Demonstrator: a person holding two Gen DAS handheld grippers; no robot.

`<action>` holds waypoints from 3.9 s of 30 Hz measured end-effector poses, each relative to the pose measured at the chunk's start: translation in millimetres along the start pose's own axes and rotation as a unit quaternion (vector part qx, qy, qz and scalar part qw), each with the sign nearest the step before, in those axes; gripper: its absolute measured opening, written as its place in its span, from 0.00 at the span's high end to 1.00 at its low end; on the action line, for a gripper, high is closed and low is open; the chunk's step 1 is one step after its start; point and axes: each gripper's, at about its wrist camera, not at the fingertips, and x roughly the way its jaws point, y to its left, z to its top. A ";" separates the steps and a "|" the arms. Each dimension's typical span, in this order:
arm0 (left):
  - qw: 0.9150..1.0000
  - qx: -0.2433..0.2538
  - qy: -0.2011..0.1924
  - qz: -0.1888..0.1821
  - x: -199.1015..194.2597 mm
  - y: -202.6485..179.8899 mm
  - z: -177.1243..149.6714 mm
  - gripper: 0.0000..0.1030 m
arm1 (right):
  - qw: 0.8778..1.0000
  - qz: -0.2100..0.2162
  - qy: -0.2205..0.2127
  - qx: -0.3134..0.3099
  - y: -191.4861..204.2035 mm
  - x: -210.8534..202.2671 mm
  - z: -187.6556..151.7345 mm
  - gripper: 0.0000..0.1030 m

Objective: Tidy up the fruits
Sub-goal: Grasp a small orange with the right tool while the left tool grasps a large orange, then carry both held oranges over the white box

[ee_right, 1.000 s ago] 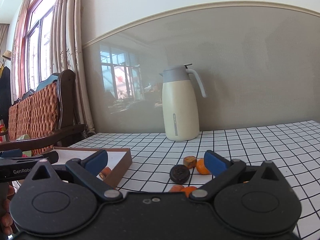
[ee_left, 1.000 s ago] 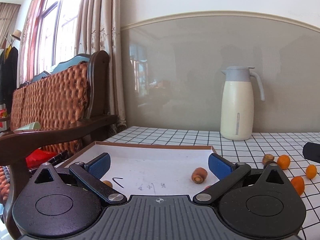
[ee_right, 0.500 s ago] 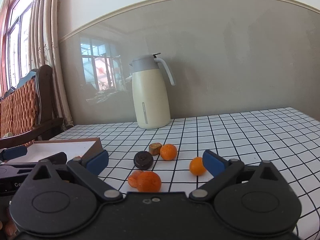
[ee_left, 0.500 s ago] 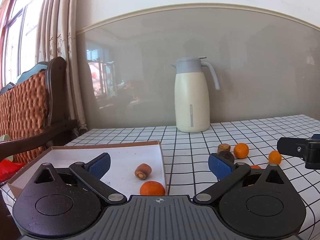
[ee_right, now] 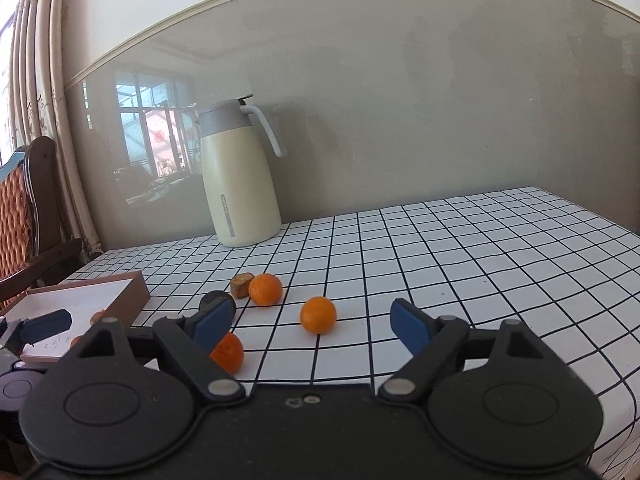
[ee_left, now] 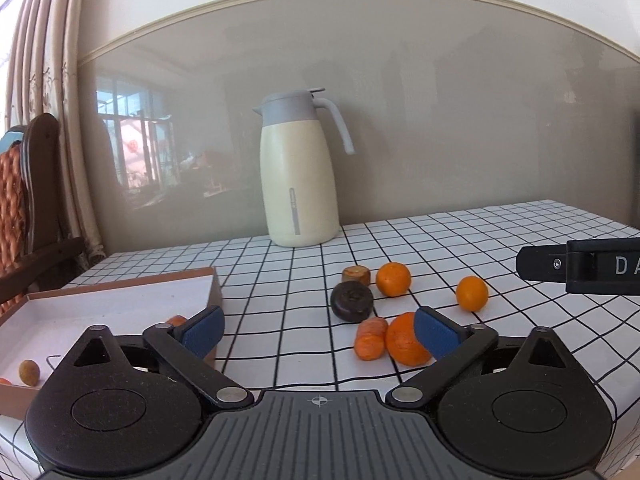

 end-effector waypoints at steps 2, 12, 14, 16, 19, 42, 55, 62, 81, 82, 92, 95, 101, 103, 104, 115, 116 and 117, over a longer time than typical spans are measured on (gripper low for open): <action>1.000 -0.002 0.011 -0.012 5.4 -7.1 -1.0 0.15 | 1.000 -0.003 0.002 0.002 -4.1 -0.7 -0.7 0.23; 0.998 -0.004 0.037 -0.042 25.6 -39.8 -4.3 0.32 | 1.000 -0.018 0.008 0.010 -20.8 -2.5 -2.7 0.27; 0.998 -0.003 0.036 -0.043 28.7 -45.9 -4.1 0.32 | 1.000 -0.020 0.009 0.013 -24.5 -2.3 -3.1 0.29; 0.998 -0.004 0.036 -0.043 31.1 -50.0 -3.6 0.32 | 1.000 -0.017 0.014 0.016 -27.8 1.0 -2.7 0.35; 0.998 -0.005 0.047 -0.045 36.9 -54.7 -3.0 0.38 | 0.999 -0.011 0.028 0.011 -29.9 10.1 0.0 0.46; 0.998 0.012 0.051 -0.044 47.8 -74.6 0.1 0.43 | 0.993 0.037 0.110 -0.030 -19.6 85.4 17.1 0.64; 0.997 0.000 0.067 -0.037 59.4 -70.0 -1.4 0.43 | 0.992 0.038 0.116 -0.033 -16.6 97.8 20.5 0.64; 0.998 0.012 0.061 -0.030 56.8 -71.5 -2.7 0.56 | 0.991 0.039 0.123 -0.029 -15.4 104.9 19.4 0.64; 0.998 0.033 0.055 -0.022 59.4 -76.7 -5.7 0.62 | 0.989 0.040 0.139 -0.025 -10.7 114.6 12.9 0.64; 0.998 0.032 0.055 -0.023 58.6 -75.8 -5.9 0.62 | 0.989 0.040 0.140 -0.025 -10.7 114.7 12.6 0.64; 0.998 0.016 0.056 -0.025 56.3 -68.8 -5.7 0.63 | 0.988 0.035 0.146 -0.025 -10.9 120.8 8.8 0.76; 0.998 0.017 0.055 -0.024 56.2 -69.3 -6.3 0.63 | 0.989 0.031 0.140 -0.030 -9.2 116.9 7.4 0.76; 0.998 0.019 0.057 -0.026 56.5 -69.6 -6.0 0.62 | 0.989 0.026 0.135 -0.052 -14.1 90.5 1.0 0.76; 0.998 0.020 0.056 -0.025 56.1 -70.9 -6.6 0.62 | 0.989 0.023 0.138 -0.043 -21.3 80.8 -1.5 0.76; 0.998 0.020 0.057 -0.024 55.9 -71.6 -6.8 0.62 | 0.989 0.023 0.140 -0.037 -24.4 77.1 -2.3 0.76; 0.998 -0.002 0.054 -0.021 52.5 -70.1 -11.1 0.61 | 0.990 0.024 0.138 -0.026 -27.1 70.4 -4.3 0.75; 0.998 -0.014 0.055 -0.024 52.6 -66.7 -11.4 0.61 | 0.990 0.023 0.136 -0.027 -26.7 70.0 -4.6 0.76; 0.998 -0.021 0.053 -0.023 52.0 -65.4 -11.8 0.62 | 0.990 0.024 0.136 -0.024 -27.3 70.0 -4.5 0.76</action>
